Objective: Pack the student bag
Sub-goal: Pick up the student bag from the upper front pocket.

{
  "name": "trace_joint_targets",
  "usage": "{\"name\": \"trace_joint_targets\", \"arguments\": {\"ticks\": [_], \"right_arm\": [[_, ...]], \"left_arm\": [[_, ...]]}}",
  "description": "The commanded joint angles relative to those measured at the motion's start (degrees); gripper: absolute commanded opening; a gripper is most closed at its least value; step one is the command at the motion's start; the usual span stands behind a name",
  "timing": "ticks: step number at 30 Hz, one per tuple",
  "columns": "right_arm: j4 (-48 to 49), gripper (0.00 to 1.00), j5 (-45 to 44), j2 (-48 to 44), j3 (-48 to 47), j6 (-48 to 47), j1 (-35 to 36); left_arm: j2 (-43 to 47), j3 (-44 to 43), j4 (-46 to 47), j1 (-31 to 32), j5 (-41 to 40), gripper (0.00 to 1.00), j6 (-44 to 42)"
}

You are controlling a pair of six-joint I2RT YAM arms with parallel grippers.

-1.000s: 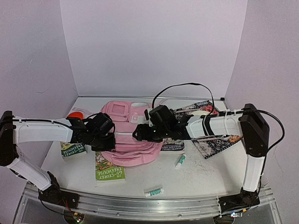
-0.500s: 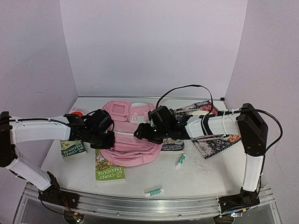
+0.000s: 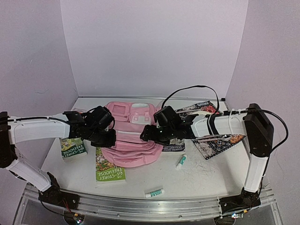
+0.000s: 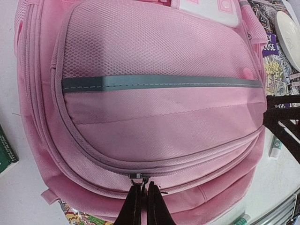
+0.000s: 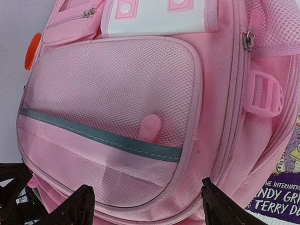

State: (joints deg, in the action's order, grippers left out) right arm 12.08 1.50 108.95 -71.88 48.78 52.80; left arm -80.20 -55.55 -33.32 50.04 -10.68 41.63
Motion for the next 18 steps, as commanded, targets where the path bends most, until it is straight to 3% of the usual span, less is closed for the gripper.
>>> {"name": "trace_joint_targets", "arguments": {"ticks": [1, 10, 13, 18], "right_arm": [[1.88, 0.79, 3.77, 0.48, -1.24, 4.3, 0.08], [5.65, 0.72, 8.27, 4.62, -2.32, 8.26, 0.09], [5.68, 0.57, 8.08, 4.96, -2.05, 7.5, -0.01], [5.68, 0.15, 9.21, 3.81, -0.96, 5.94, -0.78]], "left_arm": [[1.33, -4.24, 1.95, 0.14, 2.8, 0.0, -1.66], [1.6, -5.13, 2.09, 0.09, 2.95, 0.0, -1.07], [1.45, -5.12, 2.01, 0.06, 2.45, 0.0, -1.99], [2.22, -4.9, 1.86, -0.03, 0.58, 0.0, -4.85]]}}
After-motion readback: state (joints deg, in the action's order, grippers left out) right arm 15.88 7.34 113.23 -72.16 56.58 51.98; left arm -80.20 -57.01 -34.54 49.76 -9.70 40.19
